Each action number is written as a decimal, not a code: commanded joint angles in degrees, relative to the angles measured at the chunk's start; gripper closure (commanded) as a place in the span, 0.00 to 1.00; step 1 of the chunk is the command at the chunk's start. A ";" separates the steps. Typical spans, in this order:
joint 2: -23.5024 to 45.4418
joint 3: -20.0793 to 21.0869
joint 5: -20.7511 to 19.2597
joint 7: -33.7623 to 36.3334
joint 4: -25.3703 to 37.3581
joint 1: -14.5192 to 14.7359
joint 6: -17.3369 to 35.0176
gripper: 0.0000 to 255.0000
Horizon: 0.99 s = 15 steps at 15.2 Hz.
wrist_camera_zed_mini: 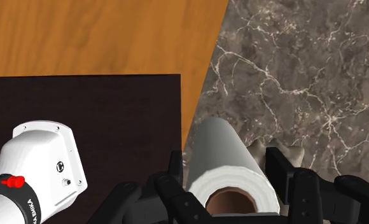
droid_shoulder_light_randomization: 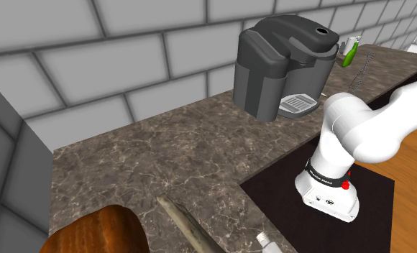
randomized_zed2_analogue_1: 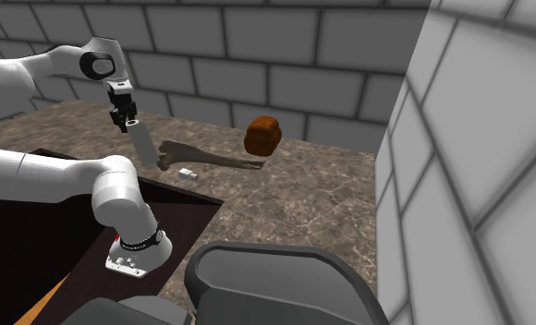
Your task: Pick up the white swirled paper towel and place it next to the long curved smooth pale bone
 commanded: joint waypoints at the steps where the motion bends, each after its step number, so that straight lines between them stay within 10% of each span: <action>1: -0.33 0.88 0.78 -0.30 -1.22 0.18 1.09 1.00; 15: -1.07 5.05 4.09 -1.61 -5.32 0.20 5.47 1.00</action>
